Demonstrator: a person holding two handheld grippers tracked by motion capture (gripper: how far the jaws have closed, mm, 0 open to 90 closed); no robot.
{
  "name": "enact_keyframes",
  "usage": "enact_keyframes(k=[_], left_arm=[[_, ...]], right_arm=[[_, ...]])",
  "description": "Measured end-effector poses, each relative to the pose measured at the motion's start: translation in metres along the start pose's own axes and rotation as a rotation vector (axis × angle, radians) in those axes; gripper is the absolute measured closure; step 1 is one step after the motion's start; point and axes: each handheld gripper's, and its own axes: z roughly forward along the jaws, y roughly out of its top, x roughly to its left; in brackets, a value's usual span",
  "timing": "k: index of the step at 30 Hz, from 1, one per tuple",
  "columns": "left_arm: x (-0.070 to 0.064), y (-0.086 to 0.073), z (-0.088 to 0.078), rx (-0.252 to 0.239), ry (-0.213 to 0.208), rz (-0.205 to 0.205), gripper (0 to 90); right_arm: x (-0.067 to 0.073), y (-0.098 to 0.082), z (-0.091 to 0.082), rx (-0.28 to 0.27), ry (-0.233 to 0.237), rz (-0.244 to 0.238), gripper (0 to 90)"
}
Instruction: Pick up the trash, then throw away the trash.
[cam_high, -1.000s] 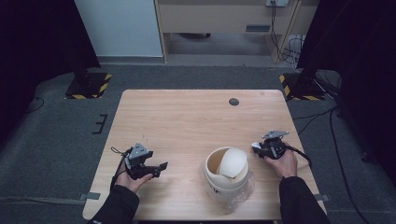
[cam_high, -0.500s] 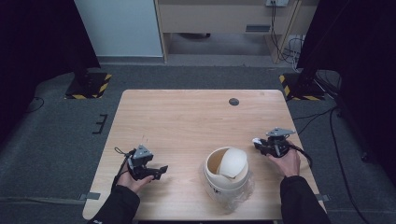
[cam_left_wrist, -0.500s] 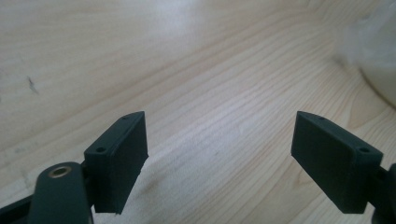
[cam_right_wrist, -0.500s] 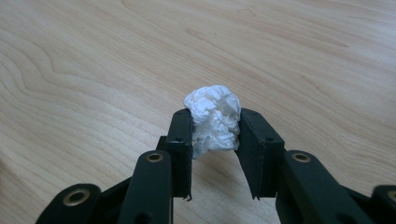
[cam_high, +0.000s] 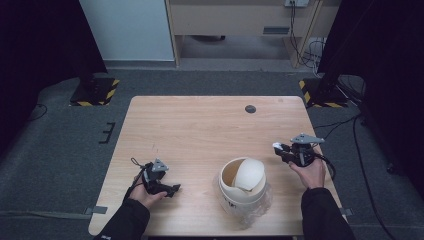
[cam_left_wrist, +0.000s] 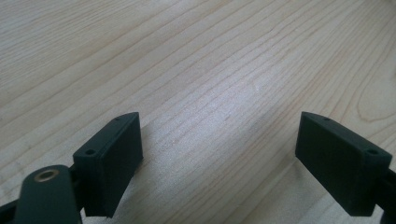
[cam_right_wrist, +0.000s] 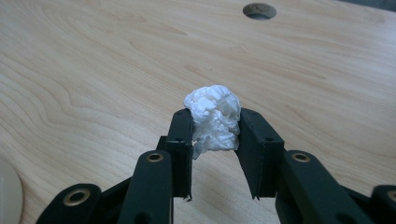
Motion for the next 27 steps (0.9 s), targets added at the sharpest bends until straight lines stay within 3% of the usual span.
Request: enact_keyframes(k=[11, 22, 27], left_arm=[[-0.001, 0.0, 0.001, -0.001, -0.008, 0.007, 10.6], [-0.003, -0.001, 0.003, 0.004, -0.004, 0.031, 7.3], [-0.004, -0.001, 0.003, 0.003, -0.004, 0.039, 5.8]], right_arm=[[0.001, 0.017, -0.025, -0.116, 0.012, 0.003, 66.6], [0.012, 0.043, -0.054, -0.238, 0.05, -0.028, 66.9], [0.016, 0.051, -0.062, -0.267, 0.065, -0.034, 66.9]])
